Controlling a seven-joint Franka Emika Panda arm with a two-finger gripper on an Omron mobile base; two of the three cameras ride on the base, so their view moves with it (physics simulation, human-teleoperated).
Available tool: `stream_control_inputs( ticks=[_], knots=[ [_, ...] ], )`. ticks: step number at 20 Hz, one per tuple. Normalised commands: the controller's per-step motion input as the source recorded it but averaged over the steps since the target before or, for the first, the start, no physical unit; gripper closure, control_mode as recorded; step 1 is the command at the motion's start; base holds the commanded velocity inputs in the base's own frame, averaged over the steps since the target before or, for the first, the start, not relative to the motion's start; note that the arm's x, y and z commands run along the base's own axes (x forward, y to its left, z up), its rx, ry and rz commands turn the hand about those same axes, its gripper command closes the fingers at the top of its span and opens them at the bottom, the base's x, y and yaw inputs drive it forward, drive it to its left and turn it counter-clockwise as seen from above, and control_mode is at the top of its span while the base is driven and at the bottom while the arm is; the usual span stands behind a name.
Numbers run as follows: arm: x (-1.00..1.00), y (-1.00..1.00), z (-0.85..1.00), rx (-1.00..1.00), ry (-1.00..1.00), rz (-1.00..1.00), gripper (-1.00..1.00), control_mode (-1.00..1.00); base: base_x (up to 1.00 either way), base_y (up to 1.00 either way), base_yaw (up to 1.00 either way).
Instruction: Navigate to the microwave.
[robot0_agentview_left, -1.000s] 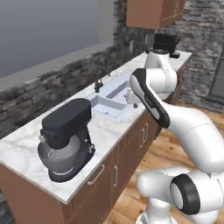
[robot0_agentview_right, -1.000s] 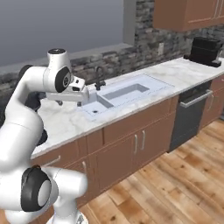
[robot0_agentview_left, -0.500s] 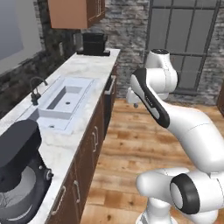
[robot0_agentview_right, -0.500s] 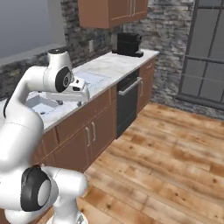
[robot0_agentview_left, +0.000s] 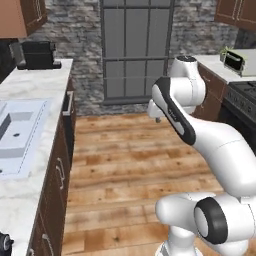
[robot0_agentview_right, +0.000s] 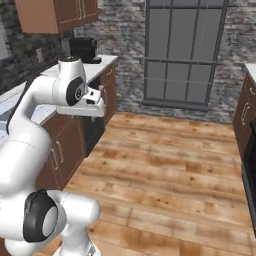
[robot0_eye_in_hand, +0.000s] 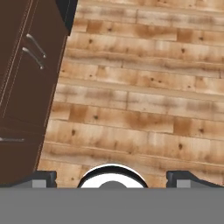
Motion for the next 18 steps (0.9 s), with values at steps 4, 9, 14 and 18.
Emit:
stream_control_inputs(
  ticks=[4, 9, 14, 18],
  knots=[
    [0.0, 0.0, 0.0, 0.0, 0.0, 0.0, -1.0, 1.0, -0.54, -0.4, -0.27],
    [0.0, 0.0, 0.0, 0.0, 0.0, 0.0, -1.0, 1.0, -0.04, -0.07, -0.02],
    [0.0, 0.0, 0.0, 0.0, 0.0, 0.0, -1.0, 1.0, 0.78, -0.14, -0.1],
    [0.0, 0.0, 0.0, 0.0, 0.0, 0.0, -1.0, 1.0, 1.0, -0.16, -0.1]
  ],
)
